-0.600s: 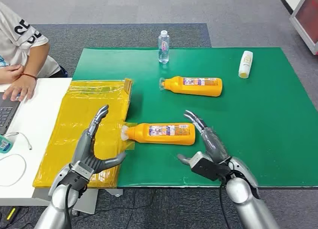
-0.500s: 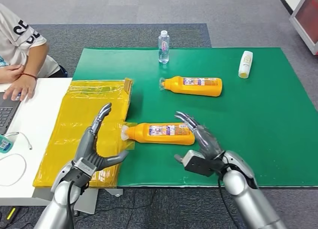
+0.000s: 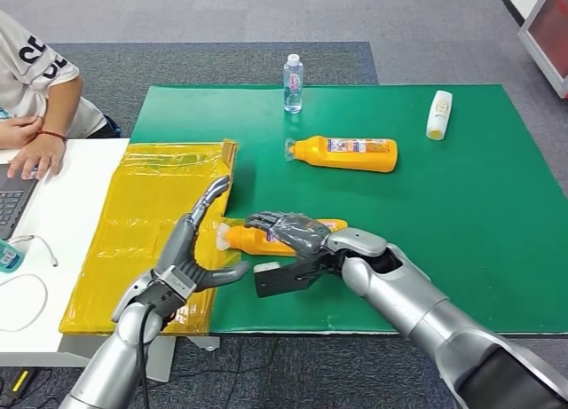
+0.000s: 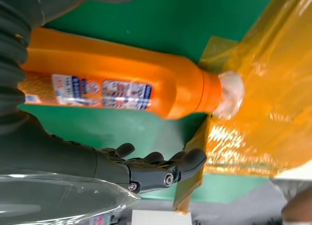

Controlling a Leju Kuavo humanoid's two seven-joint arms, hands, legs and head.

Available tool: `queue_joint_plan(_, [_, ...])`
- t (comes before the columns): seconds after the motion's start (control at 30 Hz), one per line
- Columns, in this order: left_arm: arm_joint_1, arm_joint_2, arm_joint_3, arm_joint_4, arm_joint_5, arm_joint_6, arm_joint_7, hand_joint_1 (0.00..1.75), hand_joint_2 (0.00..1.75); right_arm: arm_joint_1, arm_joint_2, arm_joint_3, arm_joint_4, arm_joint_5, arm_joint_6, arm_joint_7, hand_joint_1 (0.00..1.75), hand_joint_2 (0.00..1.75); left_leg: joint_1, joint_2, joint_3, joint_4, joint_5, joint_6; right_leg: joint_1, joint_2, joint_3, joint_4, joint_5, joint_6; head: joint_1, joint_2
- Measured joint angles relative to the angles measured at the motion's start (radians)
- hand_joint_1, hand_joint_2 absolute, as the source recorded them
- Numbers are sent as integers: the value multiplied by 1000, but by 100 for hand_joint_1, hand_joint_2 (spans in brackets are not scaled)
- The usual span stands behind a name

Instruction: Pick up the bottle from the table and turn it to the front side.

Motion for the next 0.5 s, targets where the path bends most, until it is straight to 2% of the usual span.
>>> queue_joint_plan(0.27, [-4,0,-6,16,0,-1,-3,0,175,-46,54,98,137,27,-33,51,0,175,0,0,0,0,-1,0,0,0,0,0,-1,0,0,0])
queue_joint_plan(0.5, [-4,0,-6,28,0,-1,-3,0,175,-72,74,121,222,43,-77,95,0,175,0,0,0,0,0,0,0,0,0,0,0,0,0,0])
